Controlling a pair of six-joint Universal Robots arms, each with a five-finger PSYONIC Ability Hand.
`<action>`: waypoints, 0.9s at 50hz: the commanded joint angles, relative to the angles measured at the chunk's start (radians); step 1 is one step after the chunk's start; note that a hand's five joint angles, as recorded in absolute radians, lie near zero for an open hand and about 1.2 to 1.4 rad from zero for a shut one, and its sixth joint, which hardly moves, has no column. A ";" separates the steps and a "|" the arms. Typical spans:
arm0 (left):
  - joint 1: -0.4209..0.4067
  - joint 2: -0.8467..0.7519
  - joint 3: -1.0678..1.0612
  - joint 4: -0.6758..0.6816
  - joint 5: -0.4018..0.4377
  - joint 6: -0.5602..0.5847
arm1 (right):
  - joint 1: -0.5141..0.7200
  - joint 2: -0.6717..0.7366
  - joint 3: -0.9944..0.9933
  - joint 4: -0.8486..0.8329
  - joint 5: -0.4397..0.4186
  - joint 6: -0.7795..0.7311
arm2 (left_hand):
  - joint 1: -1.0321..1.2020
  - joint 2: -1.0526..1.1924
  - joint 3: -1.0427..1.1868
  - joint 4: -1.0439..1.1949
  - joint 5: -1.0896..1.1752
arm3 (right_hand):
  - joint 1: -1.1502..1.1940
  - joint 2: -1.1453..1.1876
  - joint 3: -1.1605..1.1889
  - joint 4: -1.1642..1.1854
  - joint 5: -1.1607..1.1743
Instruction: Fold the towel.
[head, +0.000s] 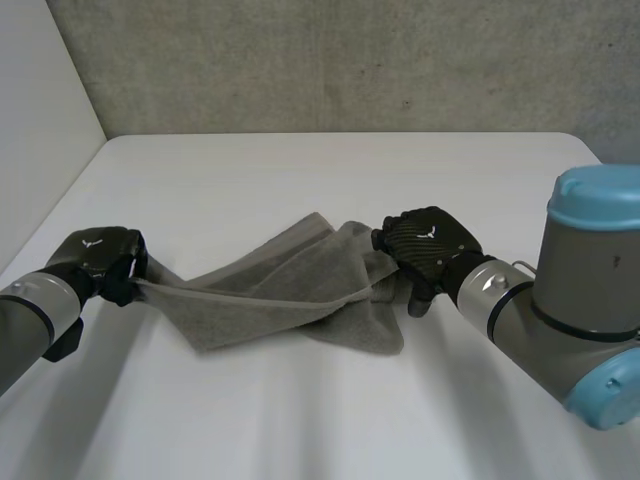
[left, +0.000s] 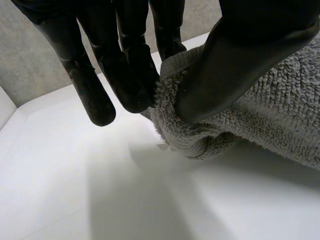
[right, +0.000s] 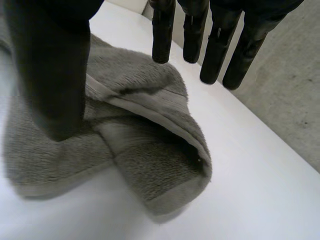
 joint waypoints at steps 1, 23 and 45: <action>0.001 0.005 -0.004 0.000 0.000 0.000 | 0.001 0.095 -0.016 -0.144 0.010 0.002 | 0.110 0.063 0.049 0.037 0.097 | 0.126 0.124 0.120 0.117 0.103; -0.002 0.007 -0.016 0.001 0.000 -0.001 | 0.035 0.327 -0.202 -0.231 0.064 0.005 | 0.110 0.063 0.049 0.037 0.097 | 0.666 0.664 0.660 0.657 0.643; 0.074 0.261 0.116 -0.035 0.063 -0.070 | -0.232 -0.215 -0.380 0.281 -0.214 0.226 | 0.110 0.063 0.049 0.037 0.097 | 0.991 0.989 0.985 0.982 0.968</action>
